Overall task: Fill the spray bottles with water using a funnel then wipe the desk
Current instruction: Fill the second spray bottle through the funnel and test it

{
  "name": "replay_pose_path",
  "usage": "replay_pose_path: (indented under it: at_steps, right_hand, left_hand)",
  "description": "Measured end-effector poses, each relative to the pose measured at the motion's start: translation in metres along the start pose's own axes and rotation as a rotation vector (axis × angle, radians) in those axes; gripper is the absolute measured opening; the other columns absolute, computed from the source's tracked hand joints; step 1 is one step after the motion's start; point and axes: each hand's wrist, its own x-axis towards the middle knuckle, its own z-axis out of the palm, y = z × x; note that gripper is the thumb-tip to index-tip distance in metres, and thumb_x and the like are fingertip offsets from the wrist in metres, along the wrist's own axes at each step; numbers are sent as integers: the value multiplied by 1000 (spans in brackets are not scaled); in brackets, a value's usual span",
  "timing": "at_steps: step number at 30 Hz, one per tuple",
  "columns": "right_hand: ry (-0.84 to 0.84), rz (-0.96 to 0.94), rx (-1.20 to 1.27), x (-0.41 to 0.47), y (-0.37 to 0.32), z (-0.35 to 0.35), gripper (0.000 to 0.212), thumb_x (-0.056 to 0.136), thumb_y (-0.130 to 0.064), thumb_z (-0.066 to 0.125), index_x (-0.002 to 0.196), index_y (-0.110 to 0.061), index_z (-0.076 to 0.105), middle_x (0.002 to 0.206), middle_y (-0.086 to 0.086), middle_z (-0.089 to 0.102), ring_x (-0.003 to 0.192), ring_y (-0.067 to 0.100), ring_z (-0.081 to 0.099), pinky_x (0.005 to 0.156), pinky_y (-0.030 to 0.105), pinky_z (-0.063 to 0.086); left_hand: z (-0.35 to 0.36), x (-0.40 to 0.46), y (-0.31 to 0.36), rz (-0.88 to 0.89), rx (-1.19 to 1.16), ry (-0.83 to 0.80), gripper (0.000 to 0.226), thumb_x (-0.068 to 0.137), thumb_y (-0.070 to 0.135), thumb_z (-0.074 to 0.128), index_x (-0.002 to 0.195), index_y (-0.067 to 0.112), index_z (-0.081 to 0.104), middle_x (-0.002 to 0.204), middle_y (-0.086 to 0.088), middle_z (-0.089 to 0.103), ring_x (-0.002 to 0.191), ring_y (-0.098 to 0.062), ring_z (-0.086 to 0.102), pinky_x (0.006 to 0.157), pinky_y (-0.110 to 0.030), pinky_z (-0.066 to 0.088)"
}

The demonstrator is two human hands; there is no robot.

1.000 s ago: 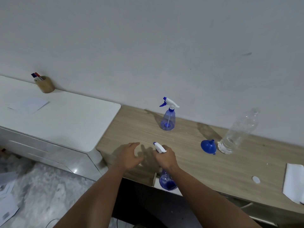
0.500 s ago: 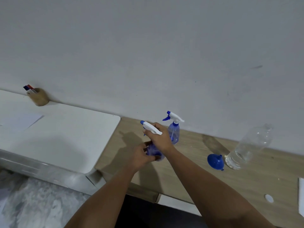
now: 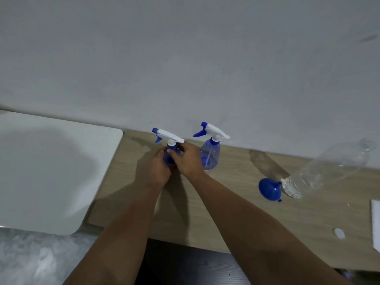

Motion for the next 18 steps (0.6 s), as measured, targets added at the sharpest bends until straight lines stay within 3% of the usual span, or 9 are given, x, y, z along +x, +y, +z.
replay_pose_path:
  at_steps: [2,6,9,11,12,14,16,18]
  right_hand:
    - [3,12,-3,4,10,4,23,100,-24,68,120,-14,69,113,3,75,105,21,70,98,39,57]
    - [-66,13,-15,7,9,-2,32,102,-21,65,133,-13,61,126,8,72,117,25,67,99,35,53]
    - [-108,14,-41,-15,9,-15,40,104,-22,61,141,-13,54,133,9,69,122,28,65,92,29,46]
    - [-76,18,-4,-42,13,-29,52,104,-24,60,154,-16,46,146,6,62,131,22,59,100,30,46]
    - [-63,16,17,-58,18,-39,56,104,-26,61,157,-20,43,148,3,61,131,17,58,102,30,45]
    - [-37,30,26,-93,34,-63,54,103,-26,63,154,-23,48,139,3,67,122,14,63,99,30,49]
    - [-3,66,-1,-120,57,-88,46,98,-25,65,144,-21,59,126,4,72,115,19,69,100,38,55]
    - [55,121,-52,-144,87,-123,42,93,-28,64,134,-20,66,120,1,74,111,18,70,99,43,57]
  left_hand:
    - [14,4,-16,-2,81,36,20,85,34,48,100,42,58,97,4,68,92,-21,65,86,-39,52]
    - [17,4,-6,11,152,62,24,86,10,61,109,15,62,104,-4,69,95,-24,63,82,-30,46]
    - [15,-6,1,-21,58,31,34,93,6,58,127,4,55,124,-16,61,112,-30,59,97,-38,49]
    - [13,-26,9,-20,118,90,38,90,11,64,128,9,55,125,-11,61,108,-17,57,98,-32,50]
    - [13,-40,14,6,111,133,34,88,11,67,122,8,60,116,-11,65,98,-9,56,95,-20,47]
    - [20,-74,32,18,90,174,35,86,11,72,120,3,65,111,-12,67,91,-7,56,87,-7,35]
    - [35,-101,49,-42,17,122,41,85,12,75,124,5,65,119,-10,66,92,-14,61,85,-11,34]
    - [59,-121,75,-60,-50,-36,40,85,16,74,124,12,66,124,-5,65,100,-20,65,87,-20,43]
